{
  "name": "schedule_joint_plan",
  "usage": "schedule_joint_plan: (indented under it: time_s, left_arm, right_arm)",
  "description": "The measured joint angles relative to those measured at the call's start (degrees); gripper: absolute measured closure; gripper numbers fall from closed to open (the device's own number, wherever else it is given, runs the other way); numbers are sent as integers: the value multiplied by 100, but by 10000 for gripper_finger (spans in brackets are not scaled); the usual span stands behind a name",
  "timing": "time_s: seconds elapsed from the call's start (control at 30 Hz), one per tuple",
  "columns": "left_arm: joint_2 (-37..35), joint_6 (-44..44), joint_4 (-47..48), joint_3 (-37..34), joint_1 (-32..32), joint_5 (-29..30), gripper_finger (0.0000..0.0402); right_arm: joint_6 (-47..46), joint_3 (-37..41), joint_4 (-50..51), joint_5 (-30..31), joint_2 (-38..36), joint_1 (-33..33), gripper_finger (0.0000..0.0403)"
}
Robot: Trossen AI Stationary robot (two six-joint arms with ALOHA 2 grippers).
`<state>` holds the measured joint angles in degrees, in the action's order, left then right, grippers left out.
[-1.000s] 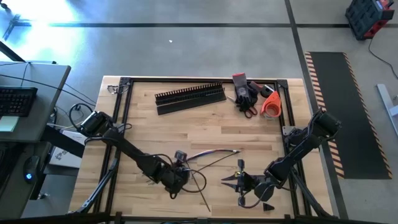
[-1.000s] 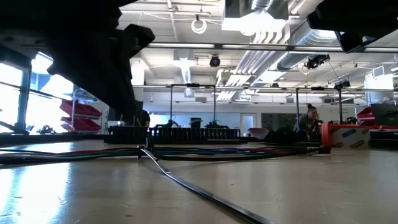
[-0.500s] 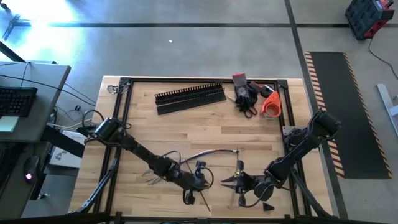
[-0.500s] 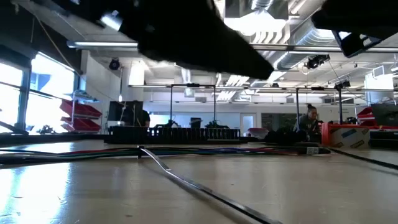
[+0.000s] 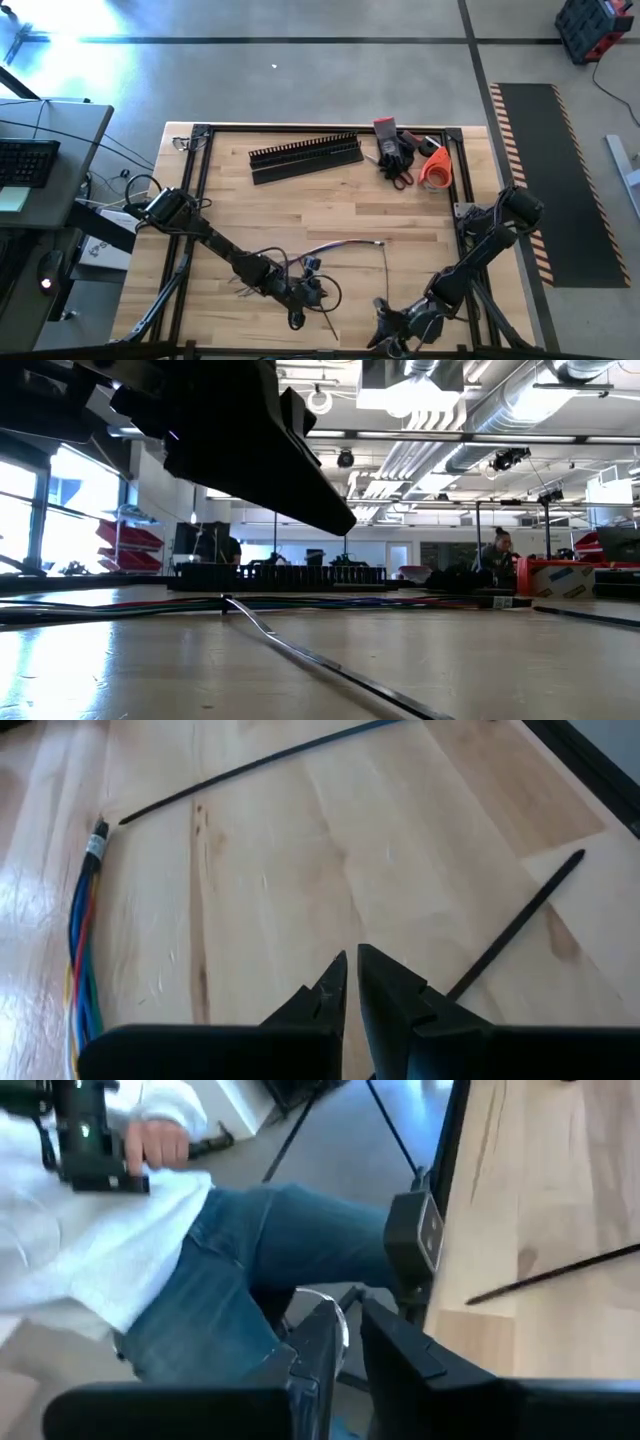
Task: Ziptie cables
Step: Wrap the black zip tie around the colored cable bundle
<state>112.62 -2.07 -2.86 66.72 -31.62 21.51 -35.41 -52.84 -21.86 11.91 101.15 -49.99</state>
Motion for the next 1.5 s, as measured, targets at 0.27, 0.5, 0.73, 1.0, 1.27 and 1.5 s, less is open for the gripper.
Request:
schedule_joint_plan:
  time_s: [0.27,0.5,0.73,1.0,1.27,1.5]
  left_arm:
    - [0,-177,34,0,-4,84,396]
    - [2,-280,232,-2,-4,111,396]
    - [2,-212,10,-2,57,392,387]
    - [41,420,-1032,-104,565,245,328]
    - [498,1249,-1857,-83,1498,-536,276]
    - [699,1488,-1702,16,2164,-848,220]
  right_arm:
    - [-683,-719,2465,164,23,-99,297]
    - [-55,-1071,3383,456,580,-464,210]
    - [-33,-1328,3334,472,1292,-520,217]
    - [-58,-1489,3344,633,1585,-555,304]
    - [-320,-1478,3286,1216,1521,-651,396]
    - [93,-2075,3371,2356,1382,-852,401]
